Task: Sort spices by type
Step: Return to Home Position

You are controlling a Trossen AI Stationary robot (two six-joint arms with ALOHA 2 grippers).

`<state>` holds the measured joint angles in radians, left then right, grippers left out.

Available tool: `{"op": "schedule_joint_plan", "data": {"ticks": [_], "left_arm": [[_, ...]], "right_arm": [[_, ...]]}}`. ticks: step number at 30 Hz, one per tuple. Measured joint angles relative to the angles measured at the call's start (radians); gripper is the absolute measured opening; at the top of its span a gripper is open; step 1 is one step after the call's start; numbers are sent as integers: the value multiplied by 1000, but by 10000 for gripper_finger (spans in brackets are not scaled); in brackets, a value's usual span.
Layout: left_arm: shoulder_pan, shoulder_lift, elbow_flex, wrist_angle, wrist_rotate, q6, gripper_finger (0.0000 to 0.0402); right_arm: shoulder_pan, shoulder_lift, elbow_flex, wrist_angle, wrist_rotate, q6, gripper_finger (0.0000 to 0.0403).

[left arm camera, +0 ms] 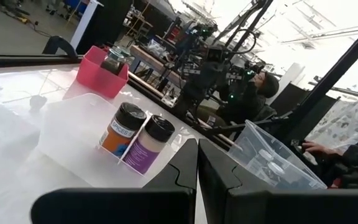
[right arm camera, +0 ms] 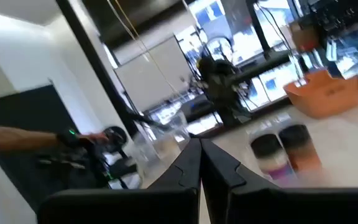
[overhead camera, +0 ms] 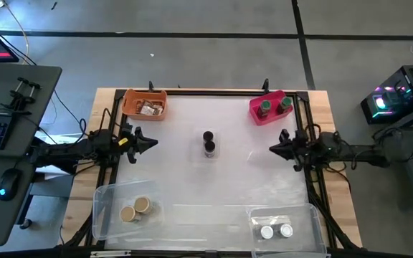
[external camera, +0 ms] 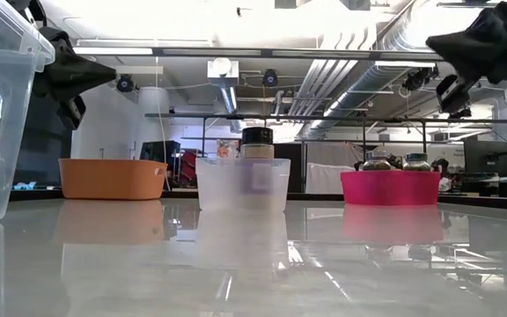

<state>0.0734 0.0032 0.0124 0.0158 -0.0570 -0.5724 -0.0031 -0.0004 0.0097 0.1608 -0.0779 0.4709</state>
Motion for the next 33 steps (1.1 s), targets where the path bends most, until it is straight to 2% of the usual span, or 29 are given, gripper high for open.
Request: {"op": "schedule_joint_plan", "data": {"ticks": [30, 33], "left_arm": [[-4, 0, 0, 0, 2, 0, 1], [-10, 0, 0, 0, 2, 107, 1]], "right_arm": [[25, 20, -1, -133, -3, 0, 1], [25, 20, -1, -133, -3, 0, 1]]}}
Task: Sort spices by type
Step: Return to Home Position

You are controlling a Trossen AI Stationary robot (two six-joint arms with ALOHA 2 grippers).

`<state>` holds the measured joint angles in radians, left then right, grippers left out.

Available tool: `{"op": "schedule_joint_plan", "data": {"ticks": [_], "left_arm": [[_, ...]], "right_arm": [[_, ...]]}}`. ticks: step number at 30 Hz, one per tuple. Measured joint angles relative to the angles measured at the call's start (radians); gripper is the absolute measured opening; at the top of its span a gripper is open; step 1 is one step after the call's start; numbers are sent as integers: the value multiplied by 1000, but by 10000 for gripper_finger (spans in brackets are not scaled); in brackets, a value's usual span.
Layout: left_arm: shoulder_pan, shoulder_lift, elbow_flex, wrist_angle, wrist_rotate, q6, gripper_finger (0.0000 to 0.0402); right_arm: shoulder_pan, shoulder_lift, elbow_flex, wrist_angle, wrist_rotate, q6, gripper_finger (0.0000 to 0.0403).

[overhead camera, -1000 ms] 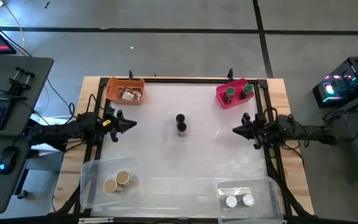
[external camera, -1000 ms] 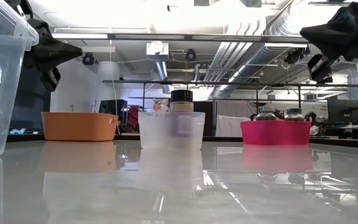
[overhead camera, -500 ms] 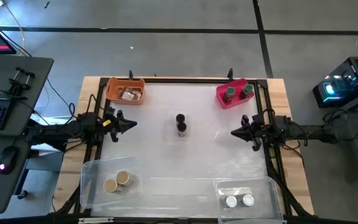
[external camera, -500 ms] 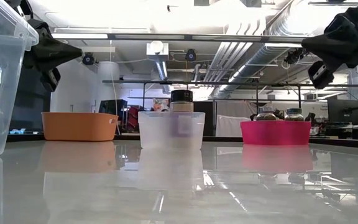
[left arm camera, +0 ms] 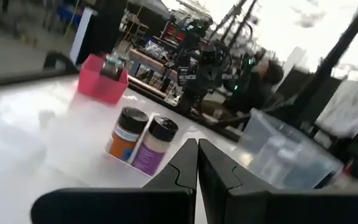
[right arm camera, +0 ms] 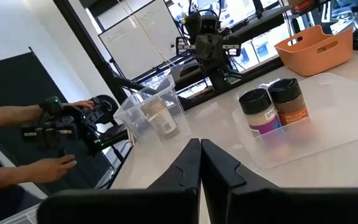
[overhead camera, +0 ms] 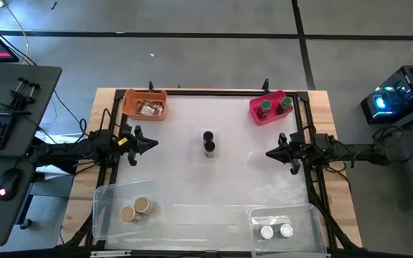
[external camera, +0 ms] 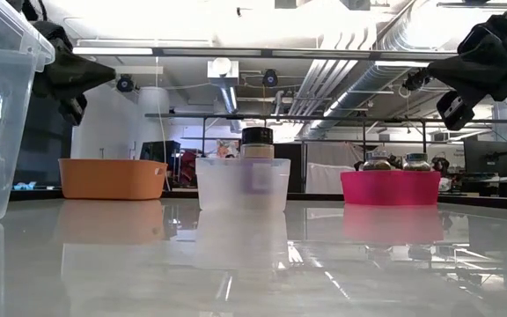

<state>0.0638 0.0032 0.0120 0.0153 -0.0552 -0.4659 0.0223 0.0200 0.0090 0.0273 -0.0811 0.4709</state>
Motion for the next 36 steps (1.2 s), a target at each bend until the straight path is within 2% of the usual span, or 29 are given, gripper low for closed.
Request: {"op": "schedule_joint_plan", "data": {"ticks": [6, 9, 36], "left_arm": [[9, 0, 0, 0, 20, 298, 1], [19, 0, 0, -4, 22, 386, 1], [28, 7, 0, -3, 18, 399, 1]], "right_arm": [[0, 0, 0, 0, 0, 0, 1], [0, 0, 0, 0, 0, 0, 1], [0, 0, 0, 0, 0, 0, 1]]}}
